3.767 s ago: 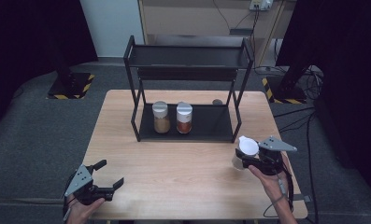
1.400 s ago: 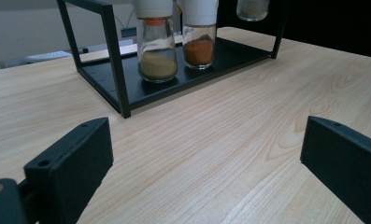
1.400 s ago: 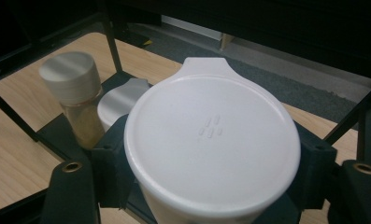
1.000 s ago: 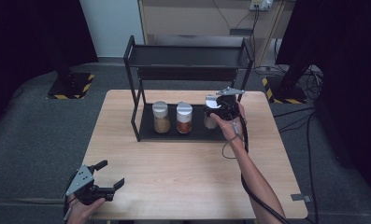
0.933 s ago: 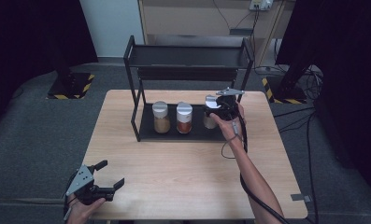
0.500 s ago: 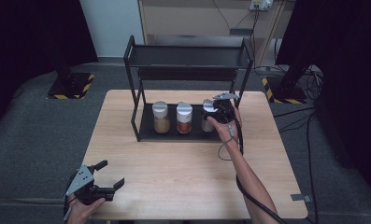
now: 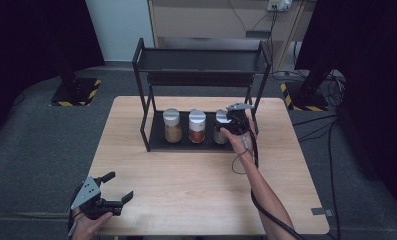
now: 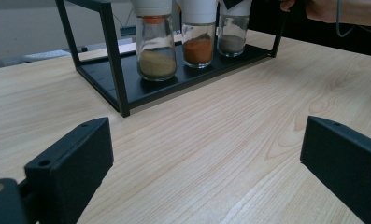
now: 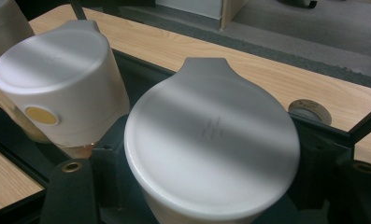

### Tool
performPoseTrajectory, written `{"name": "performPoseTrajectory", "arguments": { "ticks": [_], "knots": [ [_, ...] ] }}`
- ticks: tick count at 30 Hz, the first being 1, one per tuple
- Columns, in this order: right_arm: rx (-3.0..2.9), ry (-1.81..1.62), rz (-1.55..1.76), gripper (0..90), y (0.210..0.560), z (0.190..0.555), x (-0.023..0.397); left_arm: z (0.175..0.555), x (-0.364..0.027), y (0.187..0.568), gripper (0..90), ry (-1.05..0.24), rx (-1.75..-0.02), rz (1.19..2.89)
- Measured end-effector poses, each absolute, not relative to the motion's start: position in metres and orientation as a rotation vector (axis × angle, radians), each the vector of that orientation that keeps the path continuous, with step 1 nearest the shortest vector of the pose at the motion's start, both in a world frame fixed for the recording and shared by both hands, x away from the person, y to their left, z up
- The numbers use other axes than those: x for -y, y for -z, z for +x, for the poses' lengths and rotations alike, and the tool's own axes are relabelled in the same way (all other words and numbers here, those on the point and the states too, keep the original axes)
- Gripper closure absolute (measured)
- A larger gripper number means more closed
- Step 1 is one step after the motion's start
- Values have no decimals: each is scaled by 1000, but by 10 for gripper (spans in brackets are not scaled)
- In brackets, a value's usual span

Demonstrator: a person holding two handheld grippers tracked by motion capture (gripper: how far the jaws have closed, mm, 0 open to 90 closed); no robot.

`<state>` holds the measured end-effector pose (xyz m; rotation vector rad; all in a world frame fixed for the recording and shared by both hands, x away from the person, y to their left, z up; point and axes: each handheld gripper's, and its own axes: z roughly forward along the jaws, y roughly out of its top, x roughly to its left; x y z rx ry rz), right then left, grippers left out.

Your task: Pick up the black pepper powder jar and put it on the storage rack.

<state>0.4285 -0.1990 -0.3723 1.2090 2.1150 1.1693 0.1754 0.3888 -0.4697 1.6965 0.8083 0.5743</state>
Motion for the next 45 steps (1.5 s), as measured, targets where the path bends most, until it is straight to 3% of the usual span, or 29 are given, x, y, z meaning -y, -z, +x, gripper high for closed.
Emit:
{"name": "performPoseTrajectory", "arguments": {
  "ticks": [17, 24, 30, 45],
  "knots": [
    [-2110, -1173, 1188, 301, 379, 424, 199, 175, -388, 469, 14, -575, -802, 1702],
    [-2083, -1202, 1183, 163, 378, 419, 205, 176, -388, 469, 14, -575, -801, 1703],
    [-2056, -1250, 1154, 108, 358, 416, 215, 176, -388, 469, 14, -574, -801, 1705],
    [-2087, -1340, 1010, 94, 317, 400, 220, 176, -388, 469, 14, -570, -811, 1699]
  ]
}}
